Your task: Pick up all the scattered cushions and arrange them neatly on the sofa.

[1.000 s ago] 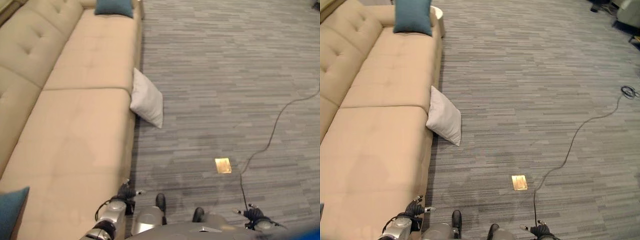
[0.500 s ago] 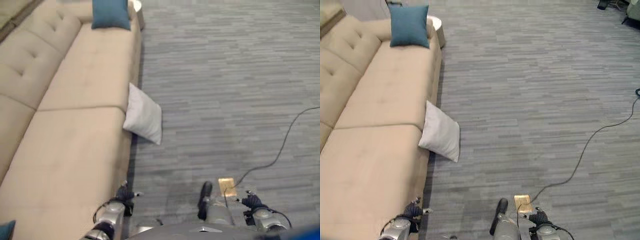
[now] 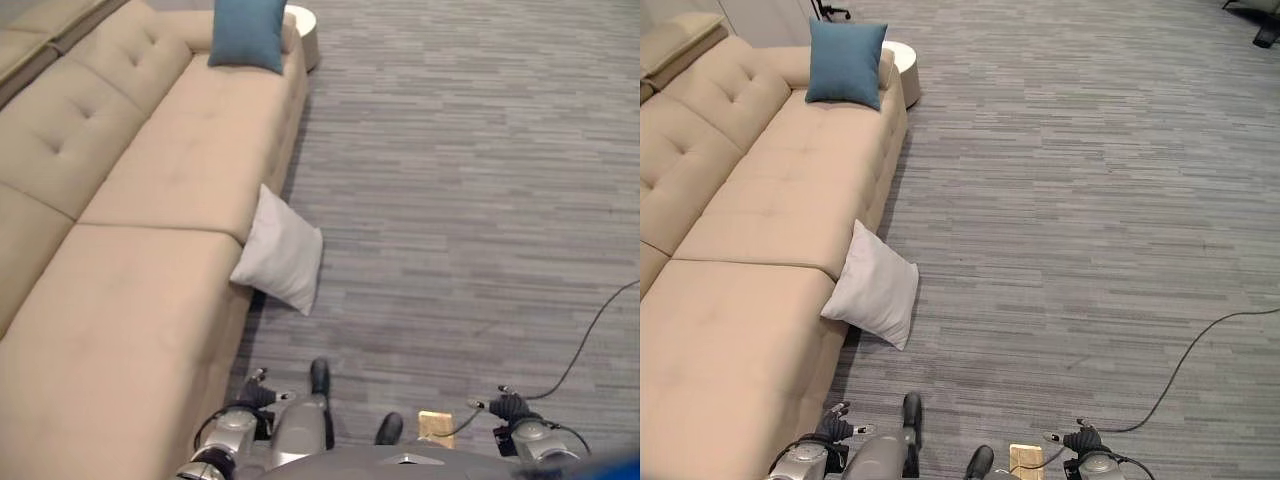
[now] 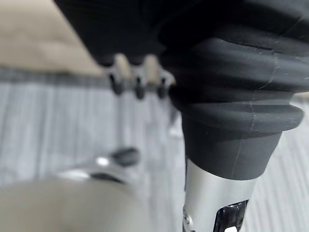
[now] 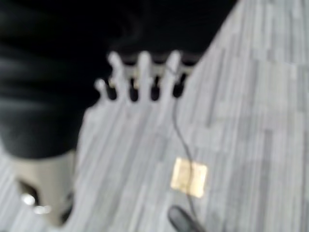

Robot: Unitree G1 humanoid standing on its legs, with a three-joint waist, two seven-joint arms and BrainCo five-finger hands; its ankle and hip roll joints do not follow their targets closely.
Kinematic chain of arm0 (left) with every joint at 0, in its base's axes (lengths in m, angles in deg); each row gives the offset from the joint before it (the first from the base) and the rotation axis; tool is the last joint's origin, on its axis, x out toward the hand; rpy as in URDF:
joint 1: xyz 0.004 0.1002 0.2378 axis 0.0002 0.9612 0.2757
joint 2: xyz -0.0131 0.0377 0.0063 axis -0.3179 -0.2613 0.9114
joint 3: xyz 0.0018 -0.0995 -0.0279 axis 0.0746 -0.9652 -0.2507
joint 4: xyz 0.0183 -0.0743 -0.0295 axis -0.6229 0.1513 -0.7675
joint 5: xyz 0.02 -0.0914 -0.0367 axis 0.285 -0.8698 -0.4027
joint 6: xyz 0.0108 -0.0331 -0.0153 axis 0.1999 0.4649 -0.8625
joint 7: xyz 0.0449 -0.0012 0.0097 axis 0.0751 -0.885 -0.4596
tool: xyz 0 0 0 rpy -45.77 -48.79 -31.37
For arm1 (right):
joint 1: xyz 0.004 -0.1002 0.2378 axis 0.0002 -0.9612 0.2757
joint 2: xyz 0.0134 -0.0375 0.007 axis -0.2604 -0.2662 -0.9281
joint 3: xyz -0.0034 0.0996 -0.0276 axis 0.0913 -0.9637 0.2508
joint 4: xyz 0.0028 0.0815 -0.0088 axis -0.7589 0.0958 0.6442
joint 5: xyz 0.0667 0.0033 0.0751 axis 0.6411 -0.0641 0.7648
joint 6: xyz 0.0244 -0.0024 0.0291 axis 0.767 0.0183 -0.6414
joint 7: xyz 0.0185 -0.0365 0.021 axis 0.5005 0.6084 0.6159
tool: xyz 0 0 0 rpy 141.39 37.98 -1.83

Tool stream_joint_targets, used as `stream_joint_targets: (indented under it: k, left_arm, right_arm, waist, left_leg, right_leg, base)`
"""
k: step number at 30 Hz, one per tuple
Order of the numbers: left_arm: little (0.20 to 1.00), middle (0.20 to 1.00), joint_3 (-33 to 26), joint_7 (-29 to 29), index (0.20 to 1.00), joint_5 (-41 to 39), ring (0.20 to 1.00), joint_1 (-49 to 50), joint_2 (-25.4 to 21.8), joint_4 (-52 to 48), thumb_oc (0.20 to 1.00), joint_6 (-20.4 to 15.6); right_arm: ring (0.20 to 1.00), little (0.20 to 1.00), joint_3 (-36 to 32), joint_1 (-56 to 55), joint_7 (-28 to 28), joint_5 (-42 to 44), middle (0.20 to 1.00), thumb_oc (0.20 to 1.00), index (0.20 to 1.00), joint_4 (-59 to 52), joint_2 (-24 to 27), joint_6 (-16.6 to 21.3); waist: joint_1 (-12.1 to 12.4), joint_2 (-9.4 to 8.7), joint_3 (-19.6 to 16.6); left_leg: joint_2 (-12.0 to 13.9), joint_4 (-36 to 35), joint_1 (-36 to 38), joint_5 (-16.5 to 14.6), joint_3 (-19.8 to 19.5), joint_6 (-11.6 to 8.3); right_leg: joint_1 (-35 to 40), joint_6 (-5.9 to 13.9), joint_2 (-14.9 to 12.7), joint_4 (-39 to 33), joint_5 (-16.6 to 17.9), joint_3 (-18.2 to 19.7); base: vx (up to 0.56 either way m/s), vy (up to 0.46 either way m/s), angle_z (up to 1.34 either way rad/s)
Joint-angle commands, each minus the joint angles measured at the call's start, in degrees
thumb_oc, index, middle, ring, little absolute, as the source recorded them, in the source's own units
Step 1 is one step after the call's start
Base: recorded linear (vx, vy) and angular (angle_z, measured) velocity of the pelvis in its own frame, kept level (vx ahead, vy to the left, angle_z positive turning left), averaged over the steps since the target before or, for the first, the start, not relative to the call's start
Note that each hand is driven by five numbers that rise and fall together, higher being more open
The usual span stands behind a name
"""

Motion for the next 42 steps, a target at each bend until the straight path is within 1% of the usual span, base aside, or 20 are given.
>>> stream_joint_targets:
  k: [1,4,6,7,8,12,14,15,16,18,20,26,28,31,33,35,37,38,40,42]
  left_arm:
    - [1.0,1.0,0.2,0.19,1.0,1.23,1.0,-1.11,-0.54,-0.62,1.0,-0.61]
    - [1.0,1.0,-0.02,0.06,1.0,1.0,1.0,-0.9,-0.83,-0.42,1.0,-0.52]
    - [1.0,1.0,0.01,-0.19,1.0,0.21,1.0,-1.29,-1.68,-1.23,1.0,-0.32]
    - [1.0,1.0,0.01,-0.19,1.0,0.21,1.0,-1.31,-1.67,-1.23,1.0,-0.32]
    - [1.0,1.0,0.39,-0.62,1.0,0.12,1.0,-2.17,-2.25,-1.6,1.0,-0.34]
    - [1.0,1.0,0.33,-0.66,1.0,0.0,1.0,-3.03,-2.55,-1.72,1.0,-0.63]
    - [1.0,1.0,0.23,-0.56,1.0,0.58,1.0,-2.96,-2.61,-1.4,1.0,-0.67]
    - [1.0,1.0,-0.15,-0.64,1.0,1.08,1.0,-2.75,-2.69,-0.55,1.0,-0.73]
    - [1.0,1.0,-0.16,-0.64,1.0,1.08,1.0,-2.76,-2.7,-0.54,1.0,-0.73]
    - [1.0,1.0,-0.36,-0.84,1.0,1.55,1.0,-2.59,-2.71,0.99,1.0,-0.85]
    - [1.0,1.0,-0.37,-0.75,1.0,1.78,1.0,-2.28,-2.32,2.18,1.0,-0.86]
    - [1.0,1.0,0.61,-0.38,1.0,0.12,1.0,-1.64,-1.57,0.58,1.0,-0.87]
    - [1.0,1.0,1.56,-0.1,1.0,-0.19,1.0,-1.83,-1.86,-0.32,1.0,-0.49]
    - [1.0,1.0,1.9,0.28,1.0,0.68,1.0,-1.87,-1.72,-0.34,1.0,-0.22]
    - [1.0,1.0,2.29,0.46,1.0,2.28,1.0,-2.4,-1.85,-0.09,1.0,0.13]
    - [1.0,1.0,2.11,0.46,1.0,2.36,1.0,-2.62,-1.84,0.09,1.0,0.2]
    - [1.0,1.0,1.32,0.21,1.0,2.22,1.0,-2.33,-1.77,1.32,1.0,0.44]
    - [1.0,1.0,0.49,-0.14,1.0,1.97,1.0,-1.82,-1.77,2.6,1.0,0.32]
    - [1.0,1.0,0.36,-0.17,1.0,1.9,1.0,-1.75,-1.96,2.68,1.0,0.34]
    - [1.0,1.0,-0.3,0.03,1.0,1.21,1.0,-1.2,-2.18,2.28,1.0,0.43]
  right_arm:
    - [1.0,1.0,0.51,1.1,0.29,-0.06,1.0,1.0,1.0,-1.72,1.08,1.21]
    - [1.0,1.0,0.75,1.43,-0.14,-0.8,1.0,1.0,1.0,-1.77,0.27,1.23]
    - [1.0,1.0,0.32,1.74,-0.27,-0.86,1.0,1.0,1.0,-2.3,0.11,1.22]
    - [1.0,1.0,0.32,1.76,-0.27,-0.86,1.0,1.0,1.0,-2.29,0.12,1.22]
    - [1.0,1.0,0.25,2.33,-0.13,-0.58,1.0,1.0,1.0,-2.43,-0.11,1.06]
    - [1.0,1.0,0.39,2.31,-0.32,-0.68,1.0,1.0,1.0,-2.56,-0.4,0.88]
    - [1.0,1.0,0.42,2.44,-0.5,-0.1,1.0,1.0,1.0,-3.08,-0.53,0.96]
    - [1.0,1.0,0.52,2.32,-0.56,0.23,1.0,1.0,1.0,-3.31,-0.54,1.03]
    - [1.0,1.0,0.53,2.34,-0.56,0.24,1.0,1.0,1.0,-3.31,-0.55,1.03]
    - [1.0,1.0,0.68,2.65,-0.9,0.7,1.0,1.0,1.0,-3.36,-0.66,1.09]
    - [1.0,1.0,0.67,2.46,-1.2,0.72,1.0,1.0,1.0,-3.0,-0.68,0.95]
    - [1.0,1.0,1.16,1.2,-0.59,1.14,1.0,1.0,1.0,-2.66,0.49,1.41]
    - [1.0,1.0,0.69,0.06,-0.51,2.19,1.0,1.0,1.0,-2.19,0.72,1.26]
    - [1.0,1.0,0.14,-0.4,-0.44,2.55,1.0,1.0,1.0,-2.21,0.73,1.26]
    - [1.0,1.0,-0.12,-0.47,-0.12,2.66,1.0,1.0,1.0,-1.9,0.39,1.13]
    - [1.0,1.0,-0.55,-0.31,-0.05,3.26,1.0,1.0,1.0,-1.81,0.22,1.08]
    - [1.0,1.0,-0.7,0.37,0.04,3.37,1.0,1.0,1.0,-1.77,-0.01,0.93]
    - [1.0,1.0,0.0,0.91,-0.13,2.63,1.0,1.0,1.0,-1.71,-0.51,0.96]
    - [1.0,1.0,-0.12,1.08,-0.19,2.6,1.0,1.0,1.0,-1.85,-0.72,1.08]
    - [1.0,1.0,-0.57,1.35,-0.24,2.22,1.0,1.0,1.0,-2.56,-1.07,1.19]
  waist:
    - [1.71,-1.25,0.22]
    - [2.95,-2.44,-1.11]
    - [2.6,-2.53,-0.64]
    - [2.62,-2.47,-0.8]
    - [1.43,-1.66,0.26]
    - [0.29,-0.56,0.84]
    - [-0.29,-1.18,1.11]
    - [-1.3,-1.38,1.34]
    - [-1.33,-1.43,1.25]
    - [-2.77,-1.76,1.1]
    - [-3.3,-1.97,0.62]
    - [-2.49,-2.89,0.77]
    - [-2.37,-3.54,1.38]
    - [-2.82,-3.69,1.22]
    - [-4.3,-2.97,0.18]
    - [-4.68,-2.76,-0.25]
    - [-3.86,-3.05,-0.41]
    - [-2.98,-2.9,-0.9]
    - [-2.97,-3.0,-1.21]
    - [-2.55,-2.63,-1.35]
  left_leg:
    - [-2.19,4.3,0.12,-2.09,-1.18,2.14]
    - [-3.71,6.18,0.96,-5.27,-0.74,3.88]
    - [-5.31,6.62,3.74,-8.29,-0.94,6.42]
    - [-5.22,6.59,3.54,-8.2,-0.94,6.42]
    - [-5.49,6.67,6.15,-10.05,-1.88,7.37]
    - [-5.49,4.24,11.01,-11.55,-4.1,6.4]
    - [-5.64,3.97,12.35,-12.48,-5.71,5.74]
    - [-5.42,3.59,13.81,-13.33,-7.62,5.11]
    - [-5.46,3.58,13.66,-13.24,-7.64,5.12]
    - [-5.63,3.81,14.74,-14.43,-10.25,4.63]
    - [-5.87,5.1,15.44,-15.86,-12.06,4.28]
    - [-3.6,20.19,8.61,-12.04,-13.62,1.08]
    - [-0.28,21.99,5.41,-10.67,-7.38,1.52]
    - [0.3,18.23,4.71,-11.84,-2.99,2.39]
    - [2.46,12.26,3.35,-8.86,6.89,1.22]
    - [3.08,9.3,3.22,-6.42,10.06,0.7]
    - [2.27,10.6,2.55,-6.68,8.86,0.8]
    - [0.45,9.18,3.85,-8.47,5.57,1.85]
    - [-0.17,8.16,4.77,-8.82,5.44,2.27]
    - [-2.03,6.37,7.74,-10.75,4.45,4.52]
  right_leg:
    - [0.63,8.03,-3.92,4.77,-1.56,2.29]
    - [1.03,9.58,-6.45,9.78,-2.5,2.0]
    - [-5.08,12.29,-10.99,25.61,3.77,3.28]
    - [-5.27,12.25,-10.88,25.52,3.9,3.29]
    - [-9.23,12.27,-12.25,33.32,6.11,4.5]
    - [-12.79,10.79,-15.08,23.24,6.07,1.82]
    - [-14.65,11.31,-13.96,15.47,7.65,5.49]
    - [-16.19,12.02,-12.81,10.68,8.87,10.26]
    - [-16.29,12.01,-12.84,10.57,8.99,10.24]
    - [-18.78,12.59,-11.19,8.47,10.05,16.32]
    - [-17.88,12.44,-10.6,8.38,10.09,17.28]
    - [-13.14,9.21,-9.53,8.23,7.65,13.44]
    - [-9.14,7.32,-8.71,7.66,4.63,8.12]
    - [-7.54,7.41,-8.54,6.44,4.01,5.32]
    - [-4.8,7.97,-7.26,5.21,1.96,2.11]
    - [-4.31,8.01,-6.88,5.06,1.59,1.17]
    - [-3.55,7.96,-6.97,5.84,0.82,0.33]
    - [-3.19,8.67,-7.66,7.99,-0.04,-0.02]
    - [-3.62,9.15,-8.51,10.44,0.03,-0.12]
    - [-6.13,10.98,-12.84,20.88,1.05,-1.06]
  base:
    - [0.38,0.057,-0.03]
    - [0.37,0.106,0.02]
    - [0.26,0.153,0.1]
    - [0.29,0.15,0.26]
    - [0.24,0.073,0.46]
    - [0.38,-0.072,0.54]
    - [0.28,-0.176,0.66]
    - [0.29,-0.173,0.62]
    - [0.29,-0.151,0.47]
    - [0.25,-0.131,0.82]
    - [0.3,-0.191,1.13]
    - [0.15,-0.227,0.69]
    - [0.15,-0.33,0.77]
    - [0.11,-0.093,1.53]
    - [0.23,-0.032,1.19]
    - [0.17,0.021,0.68]
    - [0.21,0.07,0.3]
    - [0.18,0.107,-0.09]
    - [0.14,0.107,-0.09]
    - [0.18,0.2,0.21]
